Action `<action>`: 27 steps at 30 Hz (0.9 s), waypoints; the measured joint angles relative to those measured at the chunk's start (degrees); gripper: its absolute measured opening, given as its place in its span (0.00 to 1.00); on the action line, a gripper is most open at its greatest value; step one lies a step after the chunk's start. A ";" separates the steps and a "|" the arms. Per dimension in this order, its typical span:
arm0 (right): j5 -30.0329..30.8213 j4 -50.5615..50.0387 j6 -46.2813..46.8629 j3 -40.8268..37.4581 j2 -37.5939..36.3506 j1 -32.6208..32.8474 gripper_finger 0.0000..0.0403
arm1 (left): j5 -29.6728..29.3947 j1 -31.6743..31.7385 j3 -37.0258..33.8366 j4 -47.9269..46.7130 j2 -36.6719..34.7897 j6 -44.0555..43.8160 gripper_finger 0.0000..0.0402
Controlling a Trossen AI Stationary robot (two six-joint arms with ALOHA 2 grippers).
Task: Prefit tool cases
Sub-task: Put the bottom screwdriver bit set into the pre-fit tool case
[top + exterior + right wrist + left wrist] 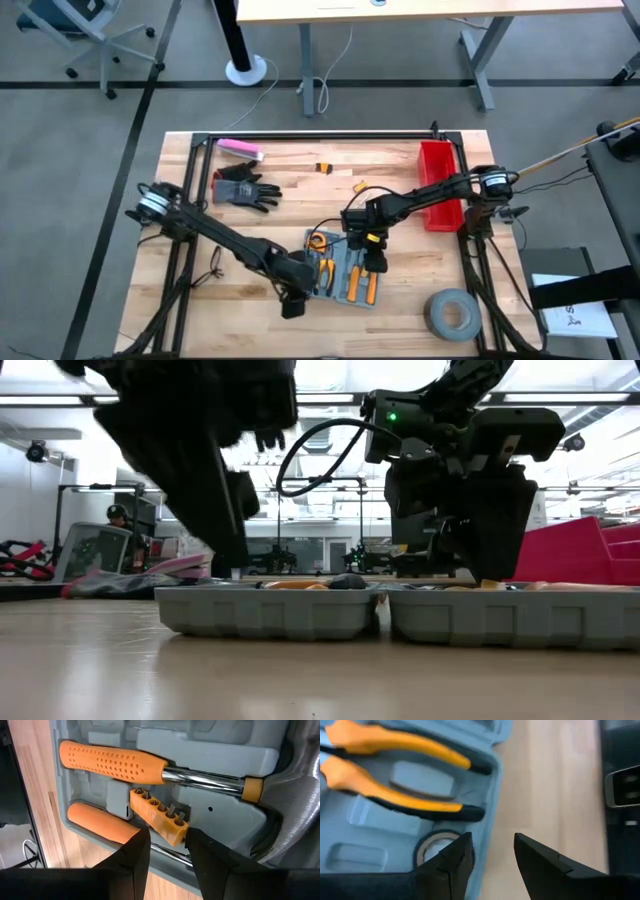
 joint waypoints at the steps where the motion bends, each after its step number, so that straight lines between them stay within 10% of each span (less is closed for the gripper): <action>1: 0.08 0.00 -0.02 0.00 0.00 0.00 0.29 | -0.47 0.00 1.19 -1.26 1.13 0.02 0.38; 27: -4.16 0.94 -0.60 0.51 0.26 0.90 0.29 | -8.83 0.42 5.67 -3.32 5.66 -6.05 0.38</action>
